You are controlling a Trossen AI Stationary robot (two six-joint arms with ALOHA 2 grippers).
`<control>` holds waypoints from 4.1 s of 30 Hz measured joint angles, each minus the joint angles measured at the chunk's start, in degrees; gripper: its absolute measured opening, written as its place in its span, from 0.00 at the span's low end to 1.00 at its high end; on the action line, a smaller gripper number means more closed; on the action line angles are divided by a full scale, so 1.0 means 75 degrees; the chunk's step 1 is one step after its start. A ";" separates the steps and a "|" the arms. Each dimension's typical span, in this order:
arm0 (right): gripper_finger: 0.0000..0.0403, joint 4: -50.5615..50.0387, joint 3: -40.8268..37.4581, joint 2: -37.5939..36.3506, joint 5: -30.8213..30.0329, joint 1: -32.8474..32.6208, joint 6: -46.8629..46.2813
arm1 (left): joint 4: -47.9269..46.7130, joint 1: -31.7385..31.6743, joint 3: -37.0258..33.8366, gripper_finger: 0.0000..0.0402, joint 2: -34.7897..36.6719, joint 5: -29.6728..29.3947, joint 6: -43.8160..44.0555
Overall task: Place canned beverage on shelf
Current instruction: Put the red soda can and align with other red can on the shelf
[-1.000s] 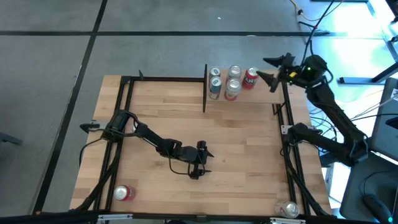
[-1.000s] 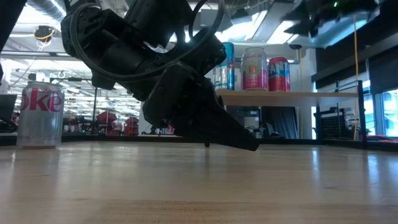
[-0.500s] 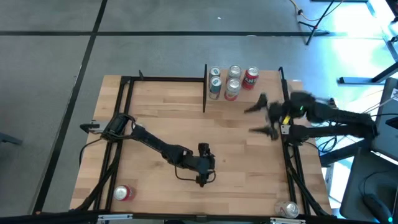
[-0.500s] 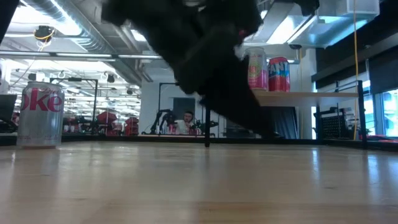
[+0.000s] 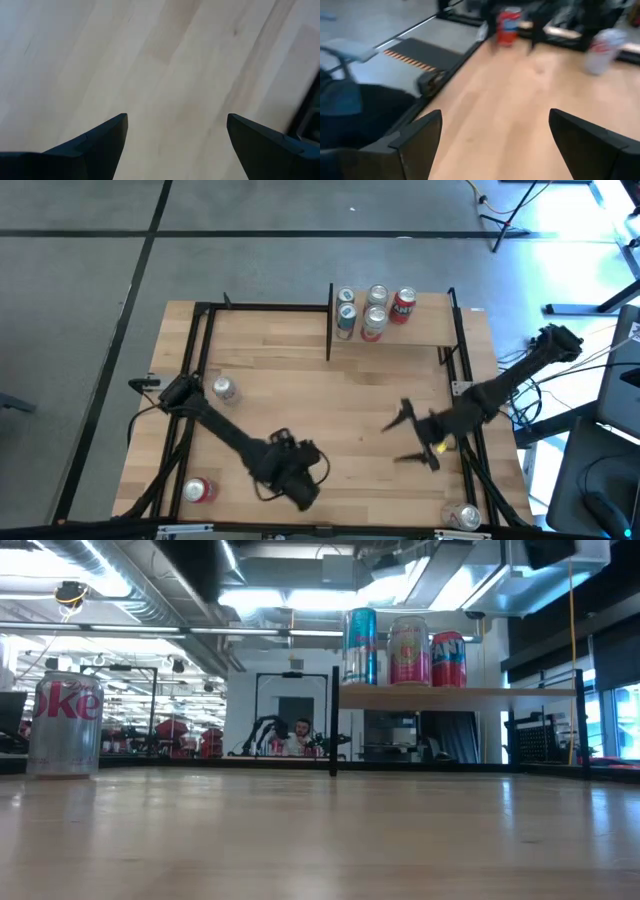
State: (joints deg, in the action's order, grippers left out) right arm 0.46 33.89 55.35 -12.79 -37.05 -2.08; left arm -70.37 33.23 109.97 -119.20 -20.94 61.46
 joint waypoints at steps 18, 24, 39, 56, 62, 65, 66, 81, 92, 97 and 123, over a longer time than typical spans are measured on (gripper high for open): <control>0.87 0.2211 0.0131 0.2166 -0.0701 -0.1915 -0.0681 | -0.2622 0.2483 0.0618 0.83 0.0405 0.1072 0.6651; 0.87 0.2214 0.0131 0.2174 -0.0701 -0.1912 -0.0899 | -0.2622 0.3165 0.0615 0.83 0.0407 0.1721 0.7446; 0.87 0.2196 0.0131 0.2326 -0.0895 -0.1907 -0.0660 | -0.2622 0.4121 -0.1496 0.83 0.1731 0.1608 0.9456; 0.87 0.2204 0.0131 0.2565 -0.1420 -0.1907 -0.0721 | -0.1624 0.4174 -0.2828 0.83 0.1763 0.2744 0.9543; 0.87 0.2205 0.0131 0.2565 -0.1429 -0.1907 -0.0695 | -0.0663 0.4177 -0.3365 0.83 0.1763 0.2741 0.9336; 0.87 0.2205 0.0131 0.2565 -0.1432 -0.1907 -0.0687 | -0.0036 0.4177 -0.3660 0.83 0.1755 0.2872 0.9219; 0.87 0.2205 0.0131 0.2565 -0.1432 -0.1907 -0.0681 | 0.0068 0.4175 -0.3740 0.82 0.1754 0.2893 0.9172; 0.87 0.2102 0.0131 0.2565 -0.1732 -0.1907 -0.0692 | 0.1137 0.2686 -0.3158 0.65 0.1731 0.0788 0.5762; 0.87 0.1452 0.0131 0.2562 -0.0541 -0.1907 -0.1548 | 0.1770 -0.0241 -0.1530 0.65 0.0801 0.1029 -0.0727; 0.87 0.0796 0.0131 0.2562 -0.0636 -0.1907 -0.2340 | 0.1659 -0.1221 -0.0276 0.65 -0.0028 0.1782 -0.3180; 0.87 0.0690 0.0131 0.2562 -0.2900 -0.1375 -0.3094 | -0.0160 -0.2075 0.1831 0.74 -0.1935 0.2299 -0.8633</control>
State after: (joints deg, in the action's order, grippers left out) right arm 5.63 34.87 74.56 -34.54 -47.37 -25.28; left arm -71.57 17.67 123.70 -133.71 -3.70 -3.29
